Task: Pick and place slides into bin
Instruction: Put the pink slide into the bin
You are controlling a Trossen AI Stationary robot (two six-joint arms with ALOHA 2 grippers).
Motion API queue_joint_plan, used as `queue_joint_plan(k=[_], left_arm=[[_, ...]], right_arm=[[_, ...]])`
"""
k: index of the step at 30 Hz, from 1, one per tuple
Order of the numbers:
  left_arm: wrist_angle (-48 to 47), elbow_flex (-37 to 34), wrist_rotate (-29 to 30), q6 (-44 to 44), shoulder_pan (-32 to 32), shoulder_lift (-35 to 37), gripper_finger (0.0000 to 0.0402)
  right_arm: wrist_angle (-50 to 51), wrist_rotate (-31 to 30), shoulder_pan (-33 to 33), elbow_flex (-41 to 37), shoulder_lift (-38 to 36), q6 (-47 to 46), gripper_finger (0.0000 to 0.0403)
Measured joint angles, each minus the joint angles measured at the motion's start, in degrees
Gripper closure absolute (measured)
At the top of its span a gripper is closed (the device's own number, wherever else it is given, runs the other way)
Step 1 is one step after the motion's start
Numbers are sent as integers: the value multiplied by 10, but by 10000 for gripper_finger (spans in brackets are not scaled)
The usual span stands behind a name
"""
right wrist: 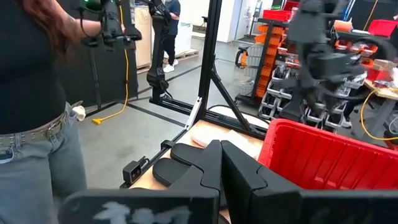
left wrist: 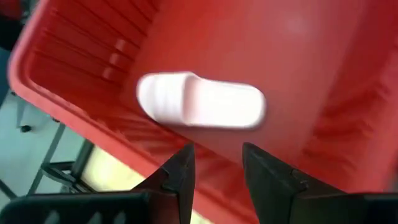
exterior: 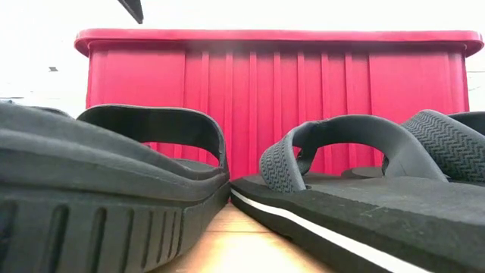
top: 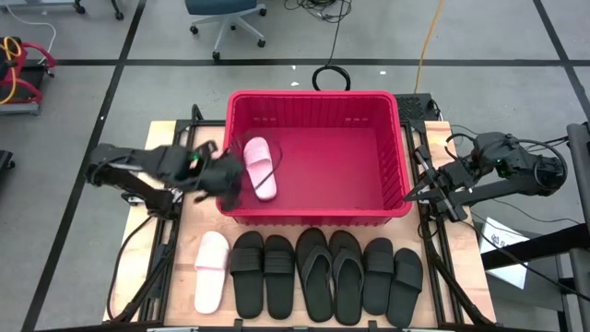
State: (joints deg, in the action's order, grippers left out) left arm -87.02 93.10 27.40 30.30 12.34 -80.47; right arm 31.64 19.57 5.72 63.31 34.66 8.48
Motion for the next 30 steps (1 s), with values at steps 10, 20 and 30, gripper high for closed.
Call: queue_joint_plan(k=[10,20,30], left_arm=[[-29,-2,-35,202,212,-12,273],[-29,-3,-122,358,338,-106,273],[7,-3,-180,457,415,-224,273]], right_arm=[[1,0,0,0,0,14,403],[1,0,0,0,0,14,403],[-1,0,0,0,0,13,403]])
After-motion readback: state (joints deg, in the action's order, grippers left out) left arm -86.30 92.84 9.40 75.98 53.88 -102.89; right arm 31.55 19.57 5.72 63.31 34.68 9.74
